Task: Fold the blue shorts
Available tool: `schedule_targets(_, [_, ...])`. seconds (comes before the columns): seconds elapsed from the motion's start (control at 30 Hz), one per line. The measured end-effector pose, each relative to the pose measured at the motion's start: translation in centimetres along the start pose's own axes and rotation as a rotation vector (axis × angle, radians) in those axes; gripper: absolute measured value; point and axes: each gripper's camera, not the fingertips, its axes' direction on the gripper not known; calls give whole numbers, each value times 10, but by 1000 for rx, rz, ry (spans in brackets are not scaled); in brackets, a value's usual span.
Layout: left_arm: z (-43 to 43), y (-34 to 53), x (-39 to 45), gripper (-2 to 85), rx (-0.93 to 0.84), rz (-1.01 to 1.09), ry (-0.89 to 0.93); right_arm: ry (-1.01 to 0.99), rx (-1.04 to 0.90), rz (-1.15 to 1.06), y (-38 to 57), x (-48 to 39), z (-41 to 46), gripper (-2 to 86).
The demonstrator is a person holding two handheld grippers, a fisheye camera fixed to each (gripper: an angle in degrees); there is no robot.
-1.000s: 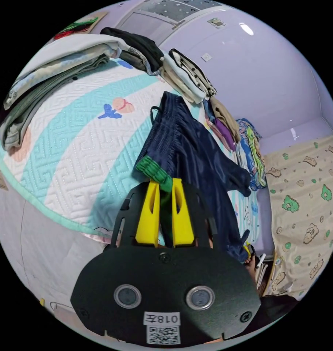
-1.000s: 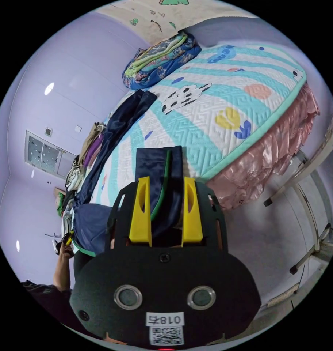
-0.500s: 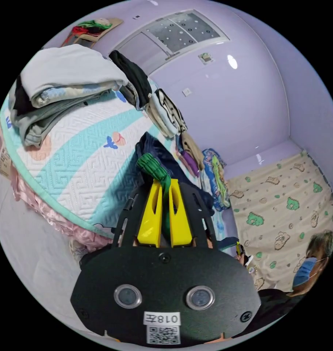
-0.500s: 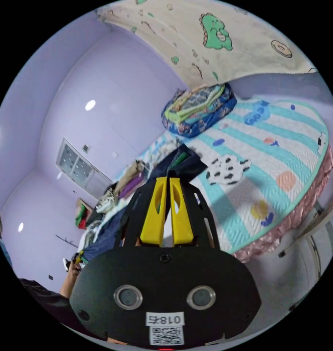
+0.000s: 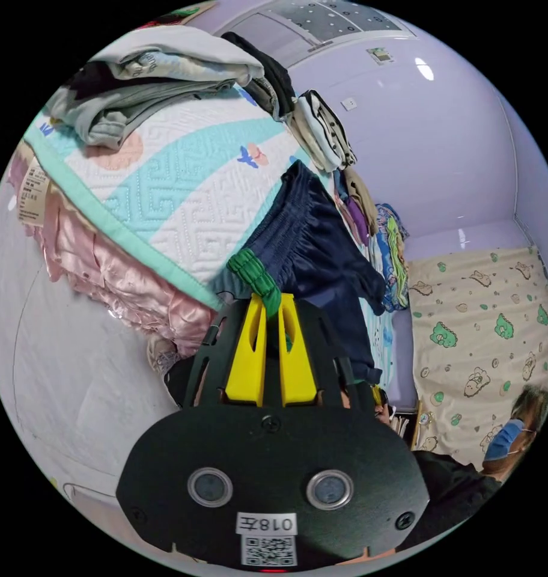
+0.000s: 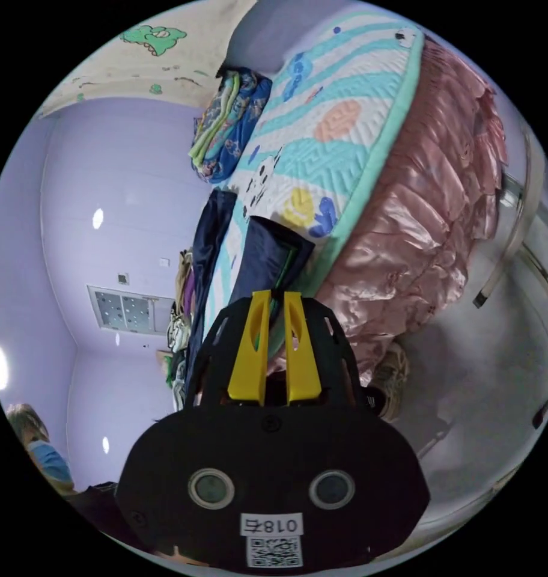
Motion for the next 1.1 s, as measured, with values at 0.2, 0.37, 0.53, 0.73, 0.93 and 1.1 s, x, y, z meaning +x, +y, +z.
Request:
schedule_targets(0.2, [-2,8,-7,-9,1,-9,29,-124,27,-29,14,15,-20,78])
schedule_targets(0.37, [-3,18,-13,-9,16,-33,45,-129,74,-2,16,23,-27,78])
schedule_targets(0.53, [-6,23,-13,-10,17,-29,40,19,125,68,17,30,-37,77])
schedule_targets(0.73, [-3,26,-17,-10,17,-37,30,-36,150,70,14,39,-47,74])
schedule_targets(0.93, [-2,26,-21,-9,20,-44,23,-89,133,92,2,50,-44,74])
schedule_targets(1.1, [0,25,-27,-9,21,-48,20,-99,113,107,-7,56,-42,75])
